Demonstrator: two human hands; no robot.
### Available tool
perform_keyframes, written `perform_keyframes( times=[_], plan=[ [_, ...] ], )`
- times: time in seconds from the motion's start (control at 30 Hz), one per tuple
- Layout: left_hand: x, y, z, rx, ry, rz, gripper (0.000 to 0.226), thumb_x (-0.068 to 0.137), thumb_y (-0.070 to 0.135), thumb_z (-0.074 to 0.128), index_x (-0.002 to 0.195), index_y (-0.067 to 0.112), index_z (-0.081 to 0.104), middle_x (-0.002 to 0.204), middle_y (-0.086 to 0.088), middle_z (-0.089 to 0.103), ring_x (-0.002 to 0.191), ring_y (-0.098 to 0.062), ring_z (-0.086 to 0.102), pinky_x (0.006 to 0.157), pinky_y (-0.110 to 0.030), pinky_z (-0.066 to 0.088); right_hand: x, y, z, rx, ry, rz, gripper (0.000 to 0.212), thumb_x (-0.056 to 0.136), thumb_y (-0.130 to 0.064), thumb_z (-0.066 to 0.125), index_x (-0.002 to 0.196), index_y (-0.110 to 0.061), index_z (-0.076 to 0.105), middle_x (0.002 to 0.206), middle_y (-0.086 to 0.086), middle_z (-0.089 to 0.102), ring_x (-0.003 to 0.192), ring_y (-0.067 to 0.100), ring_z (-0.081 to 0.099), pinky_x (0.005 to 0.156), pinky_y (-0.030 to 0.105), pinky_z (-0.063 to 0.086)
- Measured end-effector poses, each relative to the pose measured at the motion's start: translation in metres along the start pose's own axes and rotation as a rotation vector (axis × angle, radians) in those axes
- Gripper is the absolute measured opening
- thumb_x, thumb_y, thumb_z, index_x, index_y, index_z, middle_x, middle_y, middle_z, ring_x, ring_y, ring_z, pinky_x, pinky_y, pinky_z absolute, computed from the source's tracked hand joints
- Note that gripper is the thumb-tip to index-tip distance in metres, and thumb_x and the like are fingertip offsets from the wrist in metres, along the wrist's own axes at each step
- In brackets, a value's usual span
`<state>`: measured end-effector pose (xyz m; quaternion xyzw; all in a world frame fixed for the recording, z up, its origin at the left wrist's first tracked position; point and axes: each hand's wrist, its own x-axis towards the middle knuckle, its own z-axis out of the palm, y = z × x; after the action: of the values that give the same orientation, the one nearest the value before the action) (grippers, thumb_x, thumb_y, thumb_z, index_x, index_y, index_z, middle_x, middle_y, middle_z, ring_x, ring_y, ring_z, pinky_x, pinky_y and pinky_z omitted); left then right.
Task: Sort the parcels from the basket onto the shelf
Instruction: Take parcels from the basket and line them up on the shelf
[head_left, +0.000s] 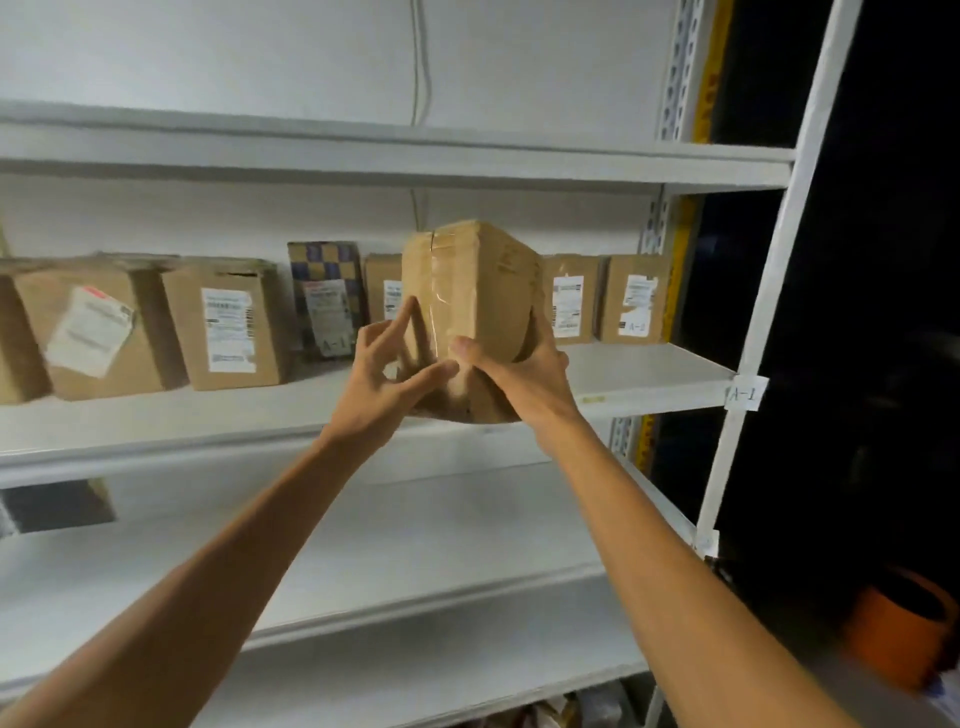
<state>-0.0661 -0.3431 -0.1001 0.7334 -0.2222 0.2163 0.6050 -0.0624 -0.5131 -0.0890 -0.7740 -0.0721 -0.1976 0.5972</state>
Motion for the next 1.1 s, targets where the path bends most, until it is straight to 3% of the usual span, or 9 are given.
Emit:
perform_keyframes(
  times=[0.13, 0.27, 0.43, 0.63, 0.77, 0.83, 0.93, 1.0, 1.1],
  plan=[
    [0.007, -0.02, -0.049, -0.245, -0.039, -0.062, 0.073, 0.076, 0.034, 0.073, 0.141, 0.04, 0.04, 0.13, 0.005, 0.055, 0.114, -0.02, 0.059, 0.08, -0.025, 0.054, 0.004, -0.004, 0.04, 0.148, -0.058, -0.027, 0.104, 0.052, -0.059, 0.083, 0.14, -0.042, 0.03, 0.132, -0.002, 0.047, 0.117, 0.017, 0.051, 0.094, 0.037, 0.051],
    [0.007, -0.044, -0.077, -0.354, -0.092, -0.185, 0.035, 0.074, 0.037, 0.074, 0.107, 0.024, 0.069, 0.103, -0.007, 0.07, 0.092, -0.033, 0.062, 0.064, -0.036, 0.052, 0.011, -0.009, 0.074, 0.245, -0.092, -0.089, 0.071, 0.065, -0.038, 0.086, 0.122, -0.035, 0.043, 0.111, -0.014, 0.058, 0.1, 0.004, 0.06, 0.068, 0.015, 0.054],
    [0.006, -0.066, -0.104, -0.394, -0.038, -0.194, 0.039, 0.077, 0.034, 0.074, 0.114, 0.026, 0.066, 0.109, -0.003, 0.069, 0.1, -0.023, 0.067, 0.07, -0.043, 0.056, 0.017, -0.002, 0.099, 0.156, -0.185, -0.131, 0.039, 0.08, -0.036, 0.075, 0.112, -0.035, 0.053, 0.115, -0.007, 0.063, 0.104, 0.009, 0.062, 0.086, 0.037, 0.057],
    [0.004, -0.085, -0.116, -0.485, 0.156, -0.275, 0.037, 0.094, 0.044, 0.041, 0.123, 0.032, 0.062, 0.133, 0.007, 0.056, 0.121, -0.026, 0.054, 0.085, -0.048, 0.054, 0.039, -0.006, 0.124, 0.083, -0.235, -0.254, 0.028, 0.095, -0.029, 0.057, 0.123, -0.026, 0.057, 0.109, -0.012, 0.067, 0.097, 0.001, 0.065, 0.082, 0.022, 0.055],
    [0.016, -0.088, -0.126, -0.247, 0.058, -0.235, 0.048, 0.089, 0.05, 0.048, 0.136, 0.041, 0.047, 0.147, 0.012, 0.039, 0.136, -0.016, 0.037, 0.105, -0.058, 0.036, 0.047, 0.016, 0.14, 0.099, -0.163, -0.192, 0.023, 0.1, -0.028, 0.048, 0.122, -0.024, 0.05, 0.103, 0.019, 0.062, 0.091, 0.024, 0.063, 0.086, 0.039, 0.055],
    [0.023, -0.09, -0.127, -0.134, 0.062, -0.237, 0.056, 0.081, 0.054, 0.055, 0.135, 0.049, 0.043, 0.156, 0.008, 0.023, 0.143, -0.019, 0.024, 0.11, -0.056, 0.029, 0.053, 0.026, 0.145, 0.099, -0.154, -0.169, 0.024, 0.101, -0.027, 0.045, 0.124, -0.021, 0.048, 0.106, 0.027, 0.057, 0.085, 0.025, 0.059, 0.079, 0.028, 0.054],
    [0.032, -0.095, -0.123, -0.143, 0.031, -0.212, 0.058, 0.08, 0.049, 0.06, 0.133, 0.052, 0.037, 0.145, 0.014, 0.031, 0.131, -0.016, 0.039, 0.091, -0.038, 0.053, 0.069, 0.037, 0.146, 0.109, -0.147, -0.174, 0.028, 0.102, -0.027, 0.043, 0.129, -0.021, 0.047, 0.117, 0.008, 0.059, 0.103, 0.018, 0.059, 0.077, 0.016, 0.05],
    [0.04, -0.101, -0.121, -0.152, 0.007, -0.225, 0.07, 0.078, 0.043, 0.065, 0.137, 0.05, 0.028, 0.137, 0.012, 0.034, 0.119, -0.01, 0.047, 0.073, -0.026, 0.057, 0.084, 0.042, 0.143, 0.123, -0.189, -0.191, 0.031, 0.102, -0.025, 0.042, 0.133, -0.021, 0.045, 0.131, 0.0, 0.054, 0.117, 0.019, 0.055, 0.095, 0.03, 0.05],
    [0.054, -0.112, -0.113, -0.135, 0.088, -0.227, 0.088, 0.074, 0.039, 0.07, 0.144, 0.046, 0.016, 0.139, 0.004, 0.036, 0.119, -0.019, 0.049, 0.07, -0.025, 0.057, 0.104, 0.044, 0.138, 0.104, -0.241, -0.244, 0.032, 0.103, -0.023, 0.04, 0.134, -0.027, 0.04, 0.13, -0.002, 0.052, 0.11, 0.025, 0.06, 0.093, 0.049, 0.052]
  ],
)
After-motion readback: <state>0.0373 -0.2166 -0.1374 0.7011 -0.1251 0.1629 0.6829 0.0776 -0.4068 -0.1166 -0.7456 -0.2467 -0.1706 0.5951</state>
